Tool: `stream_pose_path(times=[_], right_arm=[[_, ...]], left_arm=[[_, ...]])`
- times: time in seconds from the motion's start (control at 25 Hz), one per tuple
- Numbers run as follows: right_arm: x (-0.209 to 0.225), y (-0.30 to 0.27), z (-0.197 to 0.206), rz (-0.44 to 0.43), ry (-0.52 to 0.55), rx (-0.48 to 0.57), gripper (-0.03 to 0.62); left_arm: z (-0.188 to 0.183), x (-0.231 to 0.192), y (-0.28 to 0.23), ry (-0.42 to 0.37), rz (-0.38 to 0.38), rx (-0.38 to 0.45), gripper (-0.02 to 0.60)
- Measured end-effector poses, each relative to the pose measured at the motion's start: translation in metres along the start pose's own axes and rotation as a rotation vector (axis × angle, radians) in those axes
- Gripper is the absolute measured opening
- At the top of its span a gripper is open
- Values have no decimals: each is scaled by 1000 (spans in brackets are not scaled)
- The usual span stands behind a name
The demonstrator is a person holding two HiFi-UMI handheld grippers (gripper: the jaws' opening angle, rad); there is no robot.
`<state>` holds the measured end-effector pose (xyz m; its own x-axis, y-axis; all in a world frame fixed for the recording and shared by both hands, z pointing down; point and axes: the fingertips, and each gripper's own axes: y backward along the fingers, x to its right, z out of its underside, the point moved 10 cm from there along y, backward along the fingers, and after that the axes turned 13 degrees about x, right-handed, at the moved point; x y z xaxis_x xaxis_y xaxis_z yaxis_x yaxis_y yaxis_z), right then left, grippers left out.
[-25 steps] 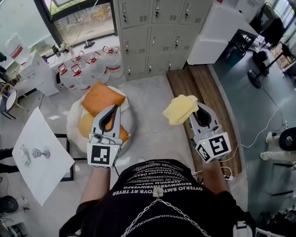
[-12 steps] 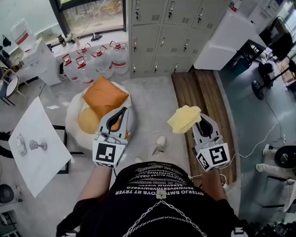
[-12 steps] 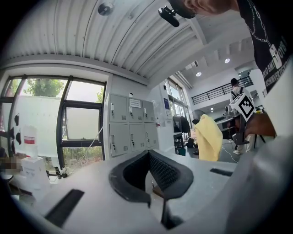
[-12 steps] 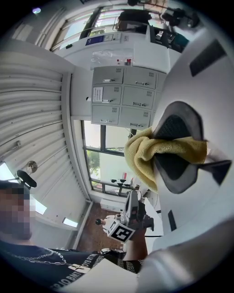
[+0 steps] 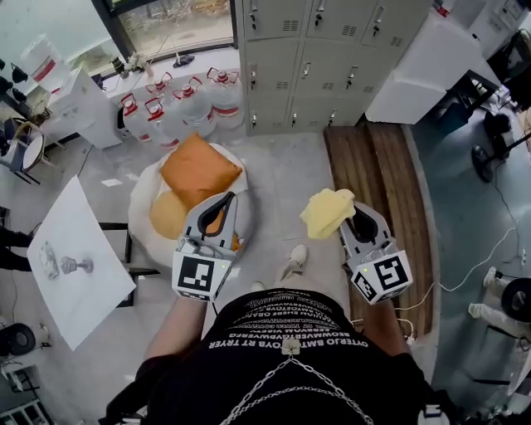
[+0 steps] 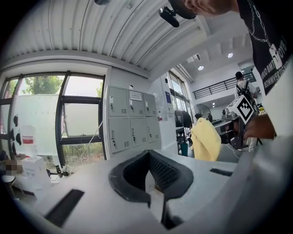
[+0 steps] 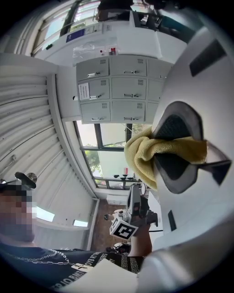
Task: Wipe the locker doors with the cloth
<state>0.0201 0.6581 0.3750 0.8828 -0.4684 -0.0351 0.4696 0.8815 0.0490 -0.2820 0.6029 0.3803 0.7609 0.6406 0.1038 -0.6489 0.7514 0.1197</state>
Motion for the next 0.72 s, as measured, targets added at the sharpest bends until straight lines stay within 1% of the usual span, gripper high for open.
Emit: stream_pose_path(times=[0.28,0.4,0.52,0.72], right_arm=[[48,-43,9,-78,-31,4,64],[70,-53,7,-116,-20,12,64],[99,-58,6,-110,-16,11,64],[151,-58,10,-91,-29,12,64]], left_arm=[[8,-3,-64,0,-4,-19,5],[8,0,-94,-16,6,-14,6],[8,5,-126,-17,18,-14,5],[6,21,-178,-46,36,6,6]])
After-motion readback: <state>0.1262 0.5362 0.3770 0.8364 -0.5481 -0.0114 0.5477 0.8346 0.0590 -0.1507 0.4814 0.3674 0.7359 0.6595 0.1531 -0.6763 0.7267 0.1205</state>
